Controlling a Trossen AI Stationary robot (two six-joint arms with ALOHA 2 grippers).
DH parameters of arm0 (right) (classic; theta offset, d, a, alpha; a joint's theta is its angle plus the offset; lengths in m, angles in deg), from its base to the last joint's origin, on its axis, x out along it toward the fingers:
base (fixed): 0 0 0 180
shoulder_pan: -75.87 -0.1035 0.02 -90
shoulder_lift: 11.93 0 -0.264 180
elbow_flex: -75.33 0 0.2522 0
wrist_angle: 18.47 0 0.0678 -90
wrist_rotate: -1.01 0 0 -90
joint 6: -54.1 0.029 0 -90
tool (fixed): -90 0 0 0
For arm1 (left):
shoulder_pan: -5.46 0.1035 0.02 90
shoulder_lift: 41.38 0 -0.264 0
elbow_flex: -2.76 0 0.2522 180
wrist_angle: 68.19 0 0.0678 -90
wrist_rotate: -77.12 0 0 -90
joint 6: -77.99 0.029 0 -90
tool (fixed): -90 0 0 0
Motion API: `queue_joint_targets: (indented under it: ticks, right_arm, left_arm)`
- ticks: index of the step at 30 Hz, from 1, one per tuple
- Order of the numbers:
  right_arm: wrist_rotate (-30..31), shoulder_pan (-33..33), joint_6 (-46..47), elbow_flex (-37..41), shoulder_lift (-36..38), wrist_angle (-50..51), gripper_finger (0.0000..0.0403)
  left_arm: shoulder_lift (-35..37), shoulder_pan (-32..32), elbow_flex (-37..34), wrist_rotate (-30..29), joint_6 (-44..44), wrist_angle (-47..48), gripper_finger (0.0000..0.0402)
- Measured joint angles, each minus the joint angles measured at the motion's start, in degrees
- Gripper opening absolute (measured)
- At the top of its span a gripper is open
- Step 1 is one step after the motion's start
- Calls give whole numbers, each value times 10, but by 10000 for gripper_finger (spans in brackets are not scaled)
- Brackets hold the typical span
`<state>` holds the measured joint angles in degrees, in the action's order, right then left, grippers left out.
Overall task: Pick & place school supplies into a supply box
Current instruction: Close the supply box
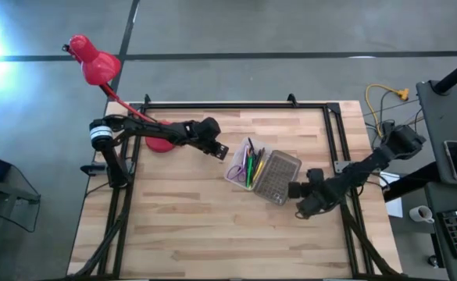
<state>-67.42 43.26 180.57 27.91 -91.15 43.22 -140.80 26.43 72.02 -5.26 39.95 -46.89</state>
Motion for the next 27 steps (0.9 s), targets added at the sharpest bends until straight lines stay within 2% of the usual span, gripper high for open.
queue_joint_targets:
  ticks: [4, 9, 12, 17, 27]
  right_arm:
    - [17, 25, -7, 30, 7, -58, 14]
    - [72, 39, -13, 60, 5, -147, 9]
    - [107, 39, -21, 61, 11, -155, 9]
    - [150, 39, -74, 41, 32, -155, 9]
    - [229, 53, -210, -48, 61, -153, 9]
  left_arm:
    - [0, 1, -2, 0, 0, 0, 0]
    - [-1, 1, -4, 0, 3, -3, 0]
    - [-1, 1, -5, 0, 19, -9, 0]
    - [-1, 0, -5, 0, 22, -10, 0]
    - [-1, -1, -9, 0, 35, -16, 0]
